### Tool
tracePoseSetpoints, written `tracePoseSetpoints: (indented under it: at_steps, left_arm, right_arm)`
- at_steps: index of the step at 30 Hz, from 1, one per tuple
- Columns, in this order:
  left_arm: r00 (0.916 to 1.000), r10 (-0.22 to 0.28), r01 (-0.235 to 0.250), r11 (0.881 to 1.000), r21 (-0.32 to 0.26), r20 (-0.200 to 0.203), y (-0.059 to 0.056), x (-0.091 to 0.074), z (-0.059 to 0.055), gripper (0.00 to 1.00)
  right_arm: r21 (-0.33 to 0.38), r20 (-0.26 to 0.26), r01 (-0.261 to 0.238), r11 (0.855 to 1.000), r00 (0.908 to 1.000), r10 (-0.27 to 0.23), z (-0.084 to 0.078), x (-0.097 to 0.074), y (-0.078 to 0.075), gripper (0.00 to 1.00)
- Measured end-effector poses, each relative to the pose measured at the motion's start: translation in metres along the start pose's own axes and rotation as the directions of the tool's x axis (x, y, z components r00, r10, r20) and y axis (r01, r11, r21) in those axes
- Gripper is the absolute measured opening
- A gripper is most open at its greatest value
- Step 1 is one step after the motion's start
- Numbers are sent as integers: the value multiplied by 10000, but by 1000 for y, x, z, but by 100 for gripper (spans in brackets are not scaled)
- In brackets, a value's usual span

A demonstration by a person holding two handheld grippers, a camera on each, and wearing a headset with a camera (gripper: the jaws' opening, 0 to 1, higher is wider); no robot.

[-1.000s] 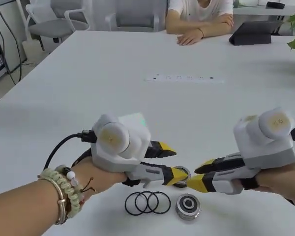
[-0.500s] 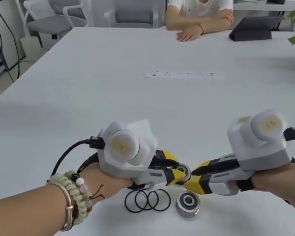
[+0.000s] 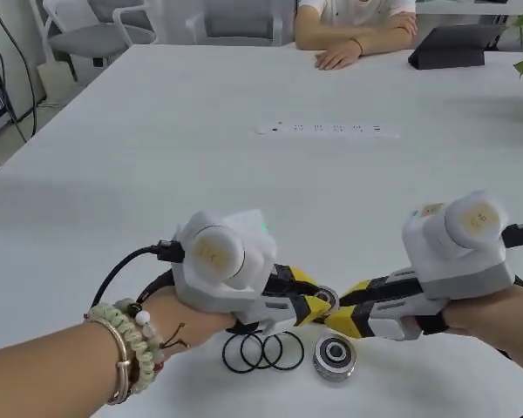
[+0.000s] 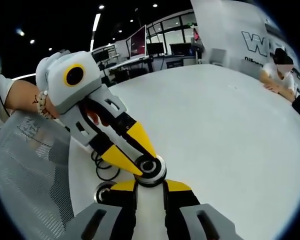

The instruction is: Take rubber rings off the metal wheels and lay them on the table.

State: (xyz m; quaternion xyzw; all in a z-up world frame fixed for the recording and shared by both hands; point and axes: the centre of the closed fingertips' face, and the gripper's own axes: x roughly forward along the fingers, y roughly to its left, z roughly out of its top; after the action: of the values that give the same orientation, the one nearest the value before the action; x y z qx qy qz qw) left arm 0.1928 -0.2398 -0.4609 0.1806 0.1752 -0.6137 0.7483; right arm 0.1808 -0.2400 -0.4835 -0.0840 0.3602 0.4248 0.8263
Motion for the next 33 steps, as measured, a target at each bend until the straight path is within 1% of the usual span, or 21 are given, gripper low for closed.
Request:
tracePoseSetpoints:
  at_steps: [2, 3, 4, 6, 8, 9, 13, 15, 17, 19, 21, 22, 23, 24, 25, 26, 27, 30, 31, 32, 33]
  left_arm:
    - [10000, -12, 12, 10000, -68, 16, 0, 0, 0, 7]
    - [10000, -13, 13, 9999, -101, 17, 0, 0, 0, 7]
    - [10000, -5, 5, 9999, -106, 16, 0, 0, 0, 7]
    - [10000, 39, -39, 9998, -177, 3, 0, 0, 0, 7]
    - [10000, 56, -56, 9998, -210, 7, 0, 0, 0, 7]
    - [10000, 64, -64, 9998, -210, 7, 0, 0, 0, 7]
    - [10000, 55, -55, 9997, -230, 15, 1, 0, 0, 7]
    - [10000, 63, -63, 9997, -222, 8, 1, -1, 0, 7]
    - [10000, 57, -57, 9998, -211, 1, 1, -1, 0, 7]
    - [10000, 46, -46, 9998, -190, -8, 1, -1, 0, 7]
    - [10000, 33, -33, 9998, -186, -1, 1, -1, 0, 7]
    - [10000, 28, -28, 9999, -167, 0, 1, -1, -1, 7]
    - [10000, 27, -27, 9999, -148, 0, 1, -1, 0, 7]
    - [10000, 28, -28, 9999, -149, 1, 1, -1, 0, 7]
    - [10000, 27, -27, 9999, -146, 2, 2, -1, 0, 7]
    - [10000, 23, -23, 9999, -134, 1, 2, -1, 0, 7]
    - [10000, 23, -23, 9999, -118, 0, 2, -1, 0, 7]
    - [10000, 25, -25, 10000, -76, -16, 2, -2, -1, 7]
    - [10000, 21, -21, 10000, -64, -16, 2, -2, -1, 7]
    - [10000, 11, -11, 10000, -66, -14, 2, -2, -1, 7]
    - [10000, 10, -10, 10000, -65, -15, 2, -2, -1, 7]
  right_arm:
    - [54, 17, -34, 10000, 10000, 34, 0, 0, 0, 16]
    - [-1, -43, -27, 10000, 10000, 27, -1, -1, 0, 14]
    - [-240, -231, 117, 9996, 9997, -123, -4, -2, -3, 10]
    - [-306, -175, 50, 9995, 9998, -56, -3, -1, -3, 4]
    - [-417, -116, 226, 9989, 9997, -231, -2, -2, -6, 0]
    - [-417, -116, 173, 9990, 9998, -178, -1, -2, -5, 0]
    - [-404, -157, 325, 9987, 9993, -331, -1, -2, -6, 0]
    - [17, -176, 423, 9991, 9989, -423, -1, -2, -9, 0]
    - [654, -167, 370, 9972, 9992, -359, -2, -2, -10, 0]
    - [1371, -27, 293, 9901, 9996, -292, -1, -2, -12, 0]
    - [2344, 108, 251, 9718, 9995, -284, 0, -4, -13, 0]
    - [2983, 183, 205, 9542, 9995, -272, 0, -5, -13, 0]
    - [3393, 214, 179, 9405, 9994, -268, 0, -6, -14, 0]
    - [3627, 278, 162, 9318, 9992, -282, 1, -5, -14, 0]
    - [3993, 325, 117, 9168, 9991, -269, 0, -6, -14, 0]
    - [4219, 363, 77, 9066, 9990, -254, 0, -6, -13, 0]
    - [4674, 421, -3, 8841, 9989, -219, 0, -6, -12, 0]
    - [5473, 692, -288, 8364, 9975, -109, 2, -8, -11, 0]
    - [5746, 840, -456, 8171, 9965, -35, 2, -9, -10, 0]
    - [5861, 977, -561, 8083, 9952, -17, 3, -10, -10, 0]
    - [5984, 1357, -719, 7980, 9907, -124, 9, -12, -13, 0]
